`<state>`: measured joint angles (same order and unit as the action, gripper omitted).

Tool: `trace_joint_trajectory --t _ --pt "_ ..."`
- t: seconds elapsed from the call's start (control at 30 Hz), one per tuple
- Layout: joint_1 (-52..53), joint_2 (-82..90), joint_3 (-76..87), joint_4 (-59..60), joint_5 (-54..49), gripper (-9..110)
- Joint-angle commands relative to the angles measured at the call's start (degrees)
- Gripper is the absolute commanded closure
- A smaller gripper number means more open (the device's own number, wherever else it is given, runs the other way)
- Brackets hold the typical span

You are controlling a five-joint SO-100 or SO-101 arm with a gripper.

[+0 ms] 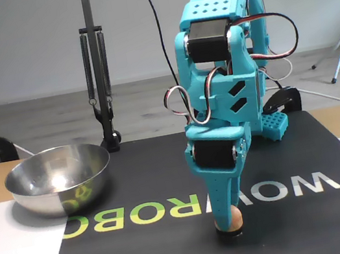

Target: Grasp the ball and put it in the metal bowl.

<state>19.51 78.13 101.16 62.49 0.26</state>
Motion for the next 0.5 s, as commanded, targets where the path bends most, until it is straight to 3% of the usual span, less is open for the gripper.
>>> trace_joint_trajectory --t 0.0,0.47 --pt "0.18 0.26 -1.05 -0.18 0.09 64" --pt "0.18 1.05 -1.14 0.09 0.35 64"
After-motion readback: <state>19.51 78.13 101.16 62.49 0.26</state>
